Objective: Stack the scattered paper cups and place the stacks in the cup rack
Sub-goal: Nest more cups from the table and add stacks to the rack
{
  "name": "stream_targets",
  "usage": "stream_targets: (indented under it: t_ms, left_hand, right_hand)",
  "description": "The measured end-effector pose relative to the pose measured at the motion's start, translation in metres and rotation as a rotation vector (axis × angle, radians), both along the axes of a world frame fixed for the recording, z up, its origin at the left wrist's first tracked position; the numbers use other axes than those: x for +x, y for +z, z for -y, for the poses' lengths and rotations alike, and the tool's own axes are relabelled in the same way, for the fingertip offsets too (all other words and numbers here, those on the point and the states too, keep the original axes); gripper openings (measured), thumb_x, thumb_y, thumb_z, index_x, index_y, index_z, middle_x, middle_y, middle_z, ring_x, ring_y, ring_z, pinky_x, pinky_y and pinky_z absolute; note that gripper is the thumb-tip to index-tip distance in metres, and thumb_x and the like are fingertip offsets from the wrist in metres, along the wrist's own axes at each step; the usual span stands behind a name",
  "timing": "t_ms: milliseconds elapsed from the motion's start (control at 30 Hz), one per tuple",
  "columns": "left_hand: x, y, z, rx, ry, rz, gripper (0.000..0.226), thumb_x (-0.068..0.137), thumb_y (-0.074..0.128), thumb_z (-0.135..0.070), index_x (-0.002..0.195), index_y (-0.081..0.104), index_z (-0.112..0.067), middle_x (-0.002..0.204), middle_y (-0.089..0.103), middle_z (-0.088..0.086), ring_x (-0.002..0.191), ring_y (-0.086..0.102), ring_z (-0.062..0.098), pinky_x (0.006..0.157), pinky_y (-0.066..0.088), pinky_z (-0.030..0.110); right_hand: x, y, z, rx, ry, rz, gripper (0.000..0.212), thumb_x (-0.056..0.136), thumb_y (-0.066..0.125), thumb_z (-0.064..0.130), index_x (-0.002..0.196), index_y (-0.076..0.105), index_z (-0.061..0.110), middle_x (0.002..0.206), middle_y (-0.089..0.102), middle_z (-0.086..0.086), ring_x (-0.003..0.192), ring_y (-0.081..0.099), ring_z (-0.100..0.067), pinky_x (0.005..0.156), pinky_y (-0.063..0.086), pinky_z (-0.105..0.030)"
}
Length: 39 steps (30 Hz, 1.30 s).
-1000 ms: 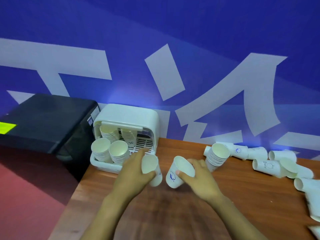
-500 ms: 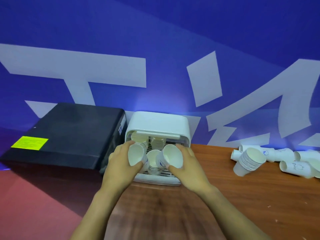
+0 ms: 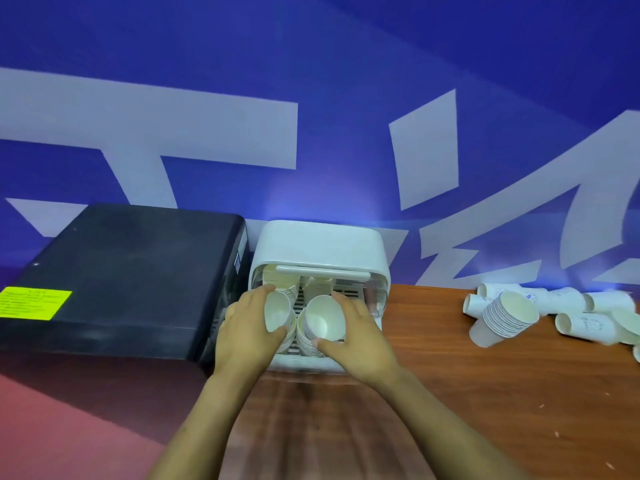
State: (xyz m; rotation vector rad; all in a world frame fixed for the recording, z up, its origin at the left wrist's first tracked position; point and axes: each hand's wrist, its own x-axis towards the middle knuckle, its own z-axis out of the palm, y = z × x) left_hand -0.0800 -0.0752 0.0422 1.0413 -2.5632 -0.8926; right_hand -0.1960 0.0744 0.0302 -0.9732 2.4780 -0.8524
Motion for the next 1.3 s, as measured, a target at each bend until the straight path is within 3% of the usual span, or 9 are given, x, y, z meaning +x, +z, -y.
stream_targets:
  t_ms: [200, 400, 567, 667, 767, 833, 1000, 1100, 1300]
  left_hand:
    - [-0.006, -0.026, 0.002, 0.109, -0.055, 0.067, 0.078, 0.073, 0.069, -0.037, 0.141, 0.030, -0.036, 0.143, 0.042, -0.011, 0.133, 0.035, 0.020, 0.102, 0.040, 0.043]
    - [-0.004, -0.042, 0.000, 0.139, -0.086, 0.166, 0.092, 0.076, 0.073, -0.037, 0.148, 0.016, -0.033, 0.159, 0.012, -0.008, 0.145, 0.012, 0.025, 0.112, 0.027, 0.048]
    - [-0.003, -0.032, -0.005, 0.119, -0.102, 0.183, 0.092, 0.079, 0.070, -0.040, 0.149, 0.011, -0.034, 0.161, 0.002, -0.003, 0.147, 0.002, 0.025, 0.114, 0.021, 0.047]
    - [0.004, -0.024, -0.024, 0.058, -0.100, 0.039, 0.084, 0.080, 0.070, -0.037, 0.147, 0.019, -0.033, 0.158, 0.011, -0.003, 0.145, 0.007, 0.019, 0.115, 0.020, 0.040]
    - [0.007, -0.022, -0.053, 0.039, -0.148, -0.185, 0.068, 0.080, 0.069, -0.027, 0.140, 0.036, -0.030, 0.144, 0.036, -0.010, 0.135, 0.027, 0.014, 0.111, 0.025, 0.027]
    - [0.003, -0.023, -0.073, 0.081, -0.194, -0.230, 0.062, 0.080, 0.069, -0.020, 0.135, 0.042, -0.028, 0.136, 0.044, -0.011, 0.128, 0.037, 0.013, 0.105, 0.026, 0.020]
    - [-0.019, -0.017, -0.120, 0.134, -0.296, -0.144, 0.053, 0.083, 0.065, -0.028, 0.133, 0.046, -0.029, 0.132, 0.050, -0.009, 0.124, 0.045, 0.012, 0.104, 0.035, 0.025]
    - [-0.034, -0.006, -0.160, 0.160, -0.359, -0.098, 0.044, 0.086, 0.062, -0.032, 0.128, 0.049, -0.032, 0.121, 0.056, -0.014, 0.116, 0.051, 0.005, 0.094, 0.040, 0.023]
    - [-0.064, -0.004, -0.266, 0.161, -0.389, -0.043, 0.047, 0.084, 0.063, -0.034, 0.128, 0.048, -0.029, 0.115, 0.056, -0.010, 0.110, 0.054, 0.007, 0.094, 0.042, 0.026]
  right_hand:
    - [-0.001, -0.018, 0.006, 0.074, -0.020, 0.097, 0.087, 0.070, 0.066, 0.058, 0.144, 0.023, 0.040, 0.139, 0.035, 0.008, 0.127, 0.041, -0.015, 0.103, 0.042, -0.039]
    - [-0.006, -0.033, -0.007, 0.202, -0.002, 0.164, 0.091, 0.076, 0.064, 0.053, 0.149, 0.012, 0.037, 0.147, 0.029, 0.002, 0.137, 0.031, -0.021, 0.111, 0.032, -0.039]
    - [-0.009, -0.020, -0.012, 0.151, 0.023, 0.142, 0.076, 0.081, 0.063, 0.043, 0.145, 0.022, 0.038, 0.144, 0.033, 0.002, 0.133, 0.037, -0.018, 0.107, 0.036, -0.035]
    - [-0.007, -0.016, -0.028, 0.119, 0.008, 0.140, 0.069, 0.084, 0.062, 0.041, 0.144, 0.029, 0.032, 0.144, 0.034, 0.003, 0.129, 0.041, -0.016, 0.107, 0.036, -0.031]
    - [-0.003, -0.019, -0.057, 0.171, -0.013, 0.150, 0.059, 0.086, 0.063, 0.036, 0.139, 0.041, 0.023, 0.136, 0.041, -0.001, 0.118, 0.048, -0.015, 0.102, 0.037, -0.023]
    - [-0.003, -0.019, -0.079, 0.202, -0.013, 0.153, 0.050, 0.085, 0.065, 0.033, 0.131, 0.051, 0.020, 0.127, 0.049, -0.002, 0.108, 0.052, -0.012, 0.097, 0.039, -0.020]
    - [-0.019, -0.001, -0.131, 0.143, -0.084, 0.145, 0.037, 0.084, 0.066, 0.031, 0.119, 0.060, 0.021, 0.114, 0.054, 0.006, 0.103, 0.056, -0.011, 0.093, 0.043, -0.022]
    - [-0.035, 0.004, -0.173, 0.094, -0.131, 0.173, 0.034, 0.084, 0.067, 0.030, 0.116, 0.061, 0.021, 0.108, 0.059, 0.003, 0.097, 0.059, -0.012, 0.087, 0.044, -0.019]
    - [-0.067, 0.004, -0.299, 0.083, -0.153, 0.215, 0.024, 0.085, 0.067, 0.026, 0.109, 0.061, 0.023, 0.094, 0.059, 0.004, 0.082, 0.056, -0.010, 0.071, 0.040, -0.009]
